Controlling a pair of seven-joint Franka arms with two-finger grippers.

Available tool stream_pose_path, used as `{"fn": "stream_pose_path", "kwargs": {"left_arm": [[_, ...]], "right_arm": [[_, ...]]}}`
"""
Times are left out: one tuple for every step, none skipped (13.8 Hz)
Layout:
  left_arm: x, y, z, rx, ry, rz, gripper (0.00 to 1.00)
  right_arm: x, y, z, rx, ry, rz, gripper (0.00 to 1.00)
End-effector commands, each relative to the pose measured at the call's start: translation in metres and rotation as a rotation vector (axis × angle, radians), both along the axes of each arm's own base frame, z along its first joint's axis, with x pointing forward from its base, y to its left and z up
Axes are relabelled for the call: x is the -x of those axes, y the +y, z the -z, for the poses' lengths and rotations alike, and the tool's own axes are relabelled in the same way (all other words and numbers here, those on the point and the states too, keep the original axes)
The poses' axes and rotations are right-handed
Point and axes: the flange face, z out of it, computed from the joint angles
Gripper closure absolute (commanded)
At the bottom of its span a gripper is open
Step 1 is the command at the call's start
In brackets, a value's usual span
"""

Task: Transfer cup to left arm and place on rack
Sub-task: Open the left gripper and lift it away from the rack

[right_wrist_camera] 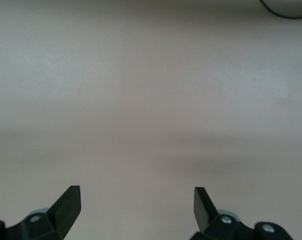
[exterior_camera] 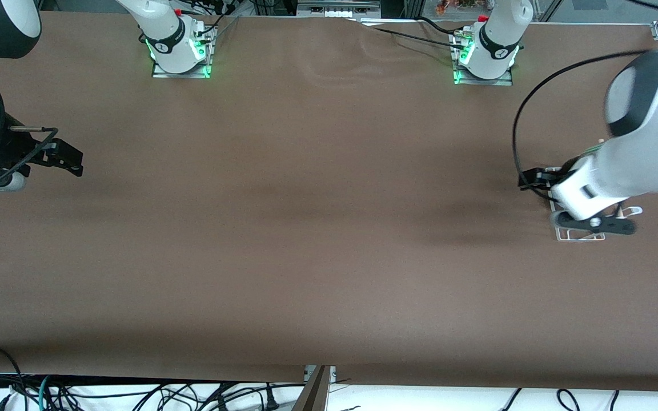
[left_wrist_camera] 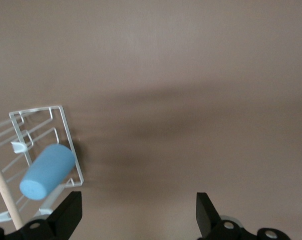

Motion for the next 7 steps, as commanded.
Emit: {"fn": "stream_pose_path", "kwargs": {"left_arm": [[0.048,0.011,-0.024,0.039,-0.086,-0.033,0.0],[0.051,0.008,-0.02,0.065,-0.144,-0.039,0.0],[0.059,0.008,-0.005,0.066,-0.178,-0.045,0.0],[0.072,0.01,0.004,0.066,-0.194,-0.058,0.0],[0.085,0.012,0.003,0.053,-0.19,-0.061,0.0],[0.091,0.013,0.006,0.044,-0.171,-0.059,0.0],[0.093,0.013,0.006,0.042,-0.148,-0.059,0.0]], "right_arm": [[0.003,-0.001,-0.003,-0.016,-0.008,-0.002,0.0],[0.003,-0.001,-0.003,-0.017,-0.007,-0.003,0.0],[0.003,-0.001,-0.003,-0.016,-0.009,-0.003,0.0],[0.003,-0.001,-0.003,-0.016,-0.009,-0.003,0.0],[0.003,-0.001,-0.003,-0.016,-0.009,-0.003,0.0],[0.003,-0.001,-0.003,-0.016,-0.008,-0.003,0.0],[0.003,-0.001,-0.003,-0.016,-0.009,-0.003,0.0]]}}
